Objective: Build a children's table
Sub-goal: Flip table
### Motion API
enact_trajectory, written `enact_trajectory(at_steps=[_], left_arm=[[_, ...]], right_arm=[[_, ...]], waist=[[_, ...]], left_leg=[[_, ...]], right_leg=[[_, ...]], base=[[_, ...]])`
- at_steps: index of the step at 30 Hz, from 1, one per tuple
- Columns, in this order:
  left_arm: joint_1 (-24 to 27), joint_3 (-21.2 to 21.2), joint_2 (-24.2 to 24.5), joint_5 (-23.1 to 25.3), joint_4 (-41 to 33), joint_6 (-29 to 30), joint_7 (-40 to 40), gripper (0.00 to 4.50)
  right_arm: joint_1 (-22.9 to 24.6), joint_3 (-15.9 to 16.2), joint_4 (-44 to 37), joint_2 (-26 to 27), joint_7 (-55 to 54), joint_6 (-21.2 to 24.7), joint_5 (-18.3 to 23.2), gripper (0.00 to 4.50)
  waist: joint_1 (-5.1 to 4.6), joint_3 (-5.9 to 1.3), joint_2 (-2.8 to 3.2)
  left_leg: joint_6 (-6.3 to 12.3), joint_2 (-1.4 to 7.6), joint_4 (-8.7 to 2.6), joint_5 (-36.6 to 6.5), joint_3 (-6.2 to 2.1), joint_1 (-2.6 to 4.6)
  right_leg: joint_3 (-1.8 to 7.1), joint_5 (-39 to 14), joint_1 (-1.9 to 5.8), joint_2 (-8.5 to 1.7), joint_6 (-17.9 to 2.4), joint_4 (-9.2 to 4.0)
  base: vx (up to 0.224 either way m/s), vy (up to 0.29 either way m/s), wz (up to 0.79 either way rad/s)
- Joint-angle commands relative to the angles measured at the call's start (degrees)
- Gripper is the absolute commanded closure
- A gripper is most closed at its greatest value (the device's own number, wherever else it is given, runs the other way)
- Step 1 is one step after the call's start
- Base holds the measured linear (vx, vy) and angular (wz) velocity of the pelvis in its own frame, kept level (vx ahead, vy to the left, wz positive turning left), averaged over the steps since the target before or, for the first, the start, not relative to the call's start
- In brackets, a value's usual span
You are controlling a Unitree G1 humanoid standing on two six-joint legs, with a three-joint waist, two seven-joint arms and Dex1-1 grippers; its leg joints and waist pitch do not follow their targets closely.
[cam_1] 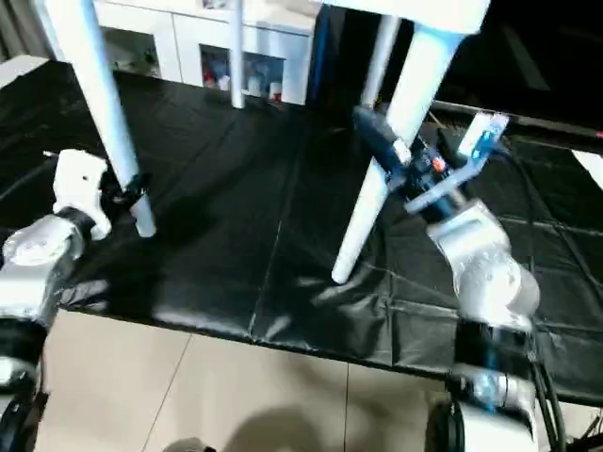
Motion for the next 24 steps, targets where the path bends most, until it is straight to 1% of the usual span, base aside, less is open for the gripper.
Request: enact_trajectory(at_steps=[1, 3, 4, 5, 6, 7, 8, 9, 10, 11, 12, 13, 14, 15, 16, 17, 18, 19, 20, 21, 22, 23, 24], left_arm=[[0.17, -7.02, -0.31, 7.13, 3.79, -1.69, -0.45, 2.94], [0.84, -6.18, 0.08, 6.60, 3.87, -2.06, 0.16, 2.94], [2.26, -4.71, 0.12, 5.04, 2.42, -2.21, -0.09, 2.59], [2.91, -4.19, 0.18, 4.61, 1.72, -2.22, 0.02, 2.59], [4.48, -3.27, 0.20, 3.68, -0.31, -1.90, 0.05, 2.38], [5.79, -2.61, 0.16, 2.91, -2.06, -1.41, -0.03, 2.38], [7.85, -1.78, 0.18, 1.98, -4.61, -0.93, 0.00, 2.24], [10.10, -1.07, 0.10, 1.14, -7.35, -0.55, -0.04, 2.19], [12.83, -0.20, -0.10, 0.11, -10.64, 0.02, -0.07, 2.05], [12.83, -0.20, -0.10, 0.11, -10.64, 0.02, -0.07, 1.96], [18.59, 1.51, -0.84, -1.97, -17.99, 0.77, 0.04, 1.96], [20.53, 2.08, -1.18, -2.82, -20.46, 0.86, -0.08, 1.91], [23.89, 3.09, -1.80, -4.01, -24.79, 1.12, 0.15, 1.73], [25.24, 3.53, -1.99, -4.90, -26.16, 0.43, 0.23, 1.73], [26.08, 3.81, -2.12, -5.54, -26.95, -0.14, 0.26, 1.59], [26.78, 4.09, -2.27, -6.13, -27.50, -0.77, 0.27, 1.51], [27.89, 4.64, -2.69, -7.31, -29.13, -0.76, 0.21, 1.49], [29.51, 5.23, -3.32, -9.10, -31.75, -0.42, 0.14, 1.43], [32.40, 6.03, -4.46, -11.80, -36.63, 0.86, 0.46, 1.30], [33.33, 6.22, -4.77, -12.55, -38.18, 1.35, 0.60, 1.08], [34.41, 6.26, -5.16, -13.23, -40.00, 2.00, 0.90, 1.08], [37.04, 6.32, -6.24, -14.83, -44.19, 3.55, 1.75, 1.07], [38.73, 6.43, -7.15, -16.01, -47.06, 5.27, 2.22, 0.99]], right_arm=[[2.18, 6.87, 0.36, 1.58, -0.68, -1.07, -5.14, 0.00], [3.50, 7.98, 2.20, 2.06, -1.54, -3.72, -8.20, 0.00], [4.53, 8.48, 3.76, 2.43, -1.83, -5.63, -9.84, 0.00], [5.06, 8.70, 4.26, 2.57, -2.10, -6.44, -10.55, 0.00], [5.86, 8.77, 5.30, 2.88, -2.53, -8.11, -11.60, 0.00], [6.36, 8.65, 6.05, 3.10, -2.71, -9.03, -12.01, 0.00], [7.28, 8.50, 6.74, 3.38, -3.20, -10.29, -12.71, 0.00], [8.07, 8.44, 7.31, 3.65, -3.40, -11.65, -13.38, 0.00], [9.35, 8.62, 7.20, 3.83, -3.39, -12.90, -14.07, 0.00], [9.35, 8.62, 7.20, 3.83, -3.39, -12.90, -14.07, 0.00], [11.52, 8.94, 6.34, 4.15, -3.46, -14.59, -14.98, 0.00], [12.33, 9.04, 5.75, 4.25, -3.59, -14.99, -15.15, 0.00], [13.77, 8.27, 3.89, 4.75, -4.45, -15.23, -14.75, 0.00], [14.69, 7.89, 2.47, 5.15, -5.19, -15.53, -14.65, 0.00], [15.31, 7.67, 1.51, 5.43, -5.69, -15.77, -14.61, 0.00], [15.93, 7.53, 0.67, 5.70, -6.07, -15.97, -14.57, 0.00], [16.96, 7.07, -1.25, 6.11, -6.84, -15.66, -14.18, 0.00], [18.46, 7.09, -3.18, 6.30, -7.71, -15.94, -14.56, 0.00], [21.67, 7.62, -6.80, 6.45, -8.07, -14.86, -13.96, 0.00], [22.60, 7.87, -7.68, 6.50, -8.13, -14.76, -13.82, 0.00], [23.79, 8.19, -8.88, 6.51, -8.33, -14.70, -13.92, 0.00], [26.76, 9.02, -11.88, 6.57, -8.89, -14.85, -14.49, 0.00], [28.44, 9.44, -13.39, 6.73, -9.47, -15.52, -15.15, 0.00]], waist=[[-0.76, -2.84, 1.41], [-0.92, -2.88, 1.56], [-1.04, -2.91, 1.69], [-1.10, -2.95, 1.70], [-1.34, -2.91, 1.65], [-1.61, -3.07, 1.72], [-2.02, -3.21, 1.63], [-2.07, -3.20, 1.75], [-2.08, -3.28, 2.03], [-2.14, -3.41, 1.96], [-2.10, -3.50, 1.95], [-2.24, -3.37, 1.90], [-2.18, -3.33, 2.17], [-2.16, -3.41, 2.17], [-2.14, -3.31, 2.21], [-2.08, -3.17, 2.19], [-2.02, -2.83, 2.33], [-1.99, -2.58, 2.39], [-1.88, -2.25, 2.66], [-1.90, -1.95, 2.55], [-2.01, -1.71, 2.48], [-1.95, -1.97, 2.34], [-1.96, -1.92, 2.16]], left_leg=[[-5.21, 2.86, -5.00, -16.10, -1.34, 2.08], [-5.74, 3.08, -5.25, -17.42, -1.57, 2.23], [-5.96, 3.12, -5.28, -18.23, -1.61, 2.29], [-5.96, 3.16, -5.29, -18.52, -1.67, 2.20], [-5.77, 3.17, -5.39, -18.47, -1.70, 2.03], [-5.47, 3.28, -5.36, -17.34, -1.76, 1.86], [-4.82, 3.35, -5.28, -15.86, -1.70, 1.63], [-4.31, 3.23, -5.17, -14.98, -1.67, 1.50], [-3.32, 3.05, -4.93, -13.28, -1.51, 1.49], [-2.97, 3.16, -4.85, -12.34, -1.54, 1.41], [-2.00, 3.08, -4.57, -10.70, -1.45, 1.22], [-0.71, 3.06, -4.49, -9.29, -1.24, 1.05], [0.21, 3.04, -4.41, -8.81, -1.26, 0.99], [0.53, 3.06, -4.36, -8.60, -1.26, 1.01], [1.11, 3.04, -4.32, -8.54, -1.18, 1.10], [1.17, 3.04, -4.41, -9.04, -1.28, 1.07], [0.79, 3.10, -4.80, -11.91, -1.22, 1.22], [-0.24, 3.31, -5.16, -14.58, -1.33, 1.41], [-1.39, 3.62, -5.54, -16.89, -1.47, 1.46], [-1.72, 3.67, -5.76, -18.71, -1.43, 1.44], [-2.32, 3.49, -5.96, -21.86, -1.44, 1.58], [-2.80, 3.54, -5.91, -21.65, -1.50, 1.65], [-2.60, 3.49, -5.87, -21.15, -1.44, 1.47]], right_leg=[[3.42, -5.20, 0.94, -4.25, -7.16, -5.45], [3.49, -6.47, 0.88, -4.36, -7.01, -5.56], [3.47, -6.58, 0.77, -4.30, -7.40, -5.47], [3.45, -6.39, 0.78, -4.38, -7.75, -5.44], [3.40, -5.59, 0.90, -4.23, -8.36, -5.38], [3.37, -2.79, 1.02, -4.15, -9.07, -5.00], [3.30, 0.36, 1.24, -4.06, -9.69, -4.64], [3.28, 1.67, 1.33, -3.98, -9.95, -4.49], [3.25, 4.48, 1.31, -3.83, -10.62, -4.32], [3.23, 6.01, 1.48, -3.89, -10.92, -4.14], [3.23, 8.56, 1.64, -3.89, -11.25, -3.87], [3.18, 10.55, 1.61, -3.78, -11.85, -3.91], [3.16, 10.88, 1.58, -3.76, -12.23, -3.93], [3.14, 11.01, 1.63, -3.69, -12.26, -3.93], [3.20, 11.15, 1.45, -3.49, -12.20, -4.06], [3.19, 10.29, 1.44, -3.52, -12.11, -4.09], [3.22, 6.11, 1.23, -3.48, -11.54, -4.56], [3.32, 1.99, 1.16, -3.55, -11.06, -4.85], [3.41, -1.23, 1.06, -3.73, -10.68, -5.06], [3.44, -3.31, 0.97, -3.67, -10.32, -5.35], [3.54, -8.01, 0.86, -3.65, -9.42, -5.91], [3.79, -8.77, 0.93, -3.70, -8.68, -5.99], [3.88, -8.63, 0.91, -3.66, -8.30, -6.07]], base=[[0.000, 0.000, 0.00], [0.000, 0.000, 0.00], [0.000, 0.000, 0.00], [0.000, 0.000, 0.00], [0.000, 0.000, 0.00], [0.000, 0.000, 0.00], [0.000, 0.000, 0.00], [0.000, 0.000, 0.00], [0.000, 0.000, 0.00], [0.000, 0.000, 0.00], [0.000, 0.000, 0.00], [0.000, 0.000, 0.00], [0.000, 0.000, 0.00], [0.000, 0.000, 0.00], [0.000, 0.000, 0.00], [0.000, 0.000, 0.00], [0.000, 0.000, 0.00], [0.000, 0.000, 0.00], [0.000, 0.000, 0.00], [0.000, 0.000, 0.00], [0.000, 0.000, 0.00], [0.000, 0.000, 0.00], [0.000, 0.000, 0.00]])
